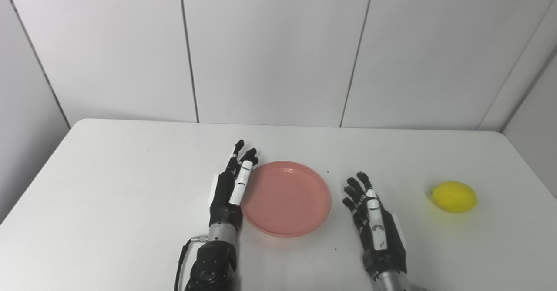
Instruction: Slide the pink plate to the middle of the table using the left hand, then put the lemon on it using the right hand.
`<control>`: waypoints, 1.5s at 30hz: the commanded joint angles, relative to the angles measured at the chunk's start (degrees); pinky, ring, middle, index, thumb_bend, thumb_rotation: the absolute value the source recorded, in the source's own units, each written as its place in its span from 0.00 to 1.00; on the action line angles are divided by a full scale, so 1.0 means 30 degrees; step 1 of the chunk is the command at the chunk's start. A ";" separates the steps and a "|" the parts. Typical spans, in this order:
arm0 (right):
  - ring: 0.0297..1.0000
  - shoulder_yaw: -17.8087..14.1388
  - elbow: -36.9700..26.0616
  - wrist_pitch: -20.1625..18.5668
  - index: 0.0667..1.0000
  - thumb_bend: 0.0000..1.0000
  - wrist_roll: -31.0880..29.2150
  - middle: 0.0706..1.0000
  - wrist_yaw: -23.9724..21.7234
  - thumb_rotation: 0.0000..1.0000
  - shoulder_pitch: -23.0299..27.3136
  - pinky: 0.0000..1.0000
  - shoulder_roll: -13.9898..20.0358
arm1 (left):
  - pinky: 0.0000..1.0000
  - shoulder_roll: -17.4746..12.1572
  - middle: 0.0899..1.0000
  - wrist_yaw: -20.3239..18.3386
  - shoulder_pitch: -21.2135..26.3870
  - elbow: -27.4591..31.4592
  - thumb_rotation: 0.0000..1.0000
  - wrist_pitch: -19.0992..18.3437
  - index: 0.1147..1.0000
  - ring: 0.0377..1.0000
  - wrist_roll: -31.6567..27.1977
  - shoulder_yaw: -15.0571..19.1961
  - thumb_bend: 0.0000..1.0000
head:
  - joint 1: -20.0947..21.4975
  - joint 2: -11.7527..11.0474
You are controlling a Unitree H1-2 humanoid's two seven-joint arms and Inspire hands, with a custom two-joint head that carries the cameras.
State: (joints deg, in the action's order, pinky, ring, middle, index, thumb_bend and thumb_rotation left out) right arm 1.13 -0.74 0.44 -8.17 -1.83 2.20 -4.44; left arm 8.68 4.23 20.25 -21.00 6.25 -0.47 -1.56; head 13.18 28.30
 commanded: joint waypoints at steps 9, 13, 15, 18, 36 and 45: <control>0.88 0.0277 0.1479 0.1506 0.90 0.80 0.1299 0.83 0.0623 0.86 -0.0586 0.91 -0.0605 | 0.96 -0.0631 0.85 -0.0476 0.0212 -0.1058 0.82 0.0414 0.94 0.84 -0.0377 0.0307 0.62 | 0.1296 -0.0073; 0.88 0.0089 0.1666 0.1825 0.89 0.82 0.1970 0.89 0.1367 0.85 -0.0551 0.89 -0.0849 | 0.97 -0.0681 0.86 -0.0687 0.0310 -0.1272 0.83 0.0524 0.95 0.85 -0.0472 0.0295 0.62 | 0.1548 -0.0141; 0.89 0.0026 0.1662 0.1898 0.88 0.81 0.2529 0.91 0.1886 0.87 -0.0520 0.90 -0.0914 | 0.98 -0.0708 0.87 -0.0787 0.0355 -0.1354 0.84 0.0542 0.97 0.86 -0.0519 0.0300 0.62 | 0.1654 -0.0173; 0.89 -0.0008 0.1713 0.2231 0.87 0.77 0.3294 0.92 0.2499 0.89 -0.0458 0.91 -0.0930 | 0.99 -0.0742 0.88 -0.0881 0.0388 -0.1403 0.85 0.0593 0.97 0.87 -0.0556 0.0331 0.63 | 0.1774 -0.0222; 0.86 -0.0261 0.1107 0.2885 0.81 0.68 0.7206 0.86 0.6205 0.91 0.0233 0.86 -0.1217 | 0.98 -0.1217 0.87 -0.1292 0.0703 -0.1804 0.84 0.0718 0.96 0.86 -0.0792 0.0370 0.65 | 0.2735 -0.0319; 0.73 0.0177 0.0452 0.2060 0.71 0.66 1.1237 0.76 0.7114 0.88 0.1277 0.68 0.0349 | 0.96 -0.1316 0.87 -0.1371 0.0621 -0.1560 0.84 0.0453 0.96 0.87 -0.0746 0.0273 0.66 | 0.3090 -0.0357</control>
State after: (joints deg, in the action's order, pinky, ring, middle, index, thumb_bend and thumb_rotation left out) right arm 1.85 1.34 6.99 22.66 18.62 5.26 -5.06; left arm 6.04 0.81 23.24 -24.76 7.25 -2.78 -1.09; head 22.50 27.16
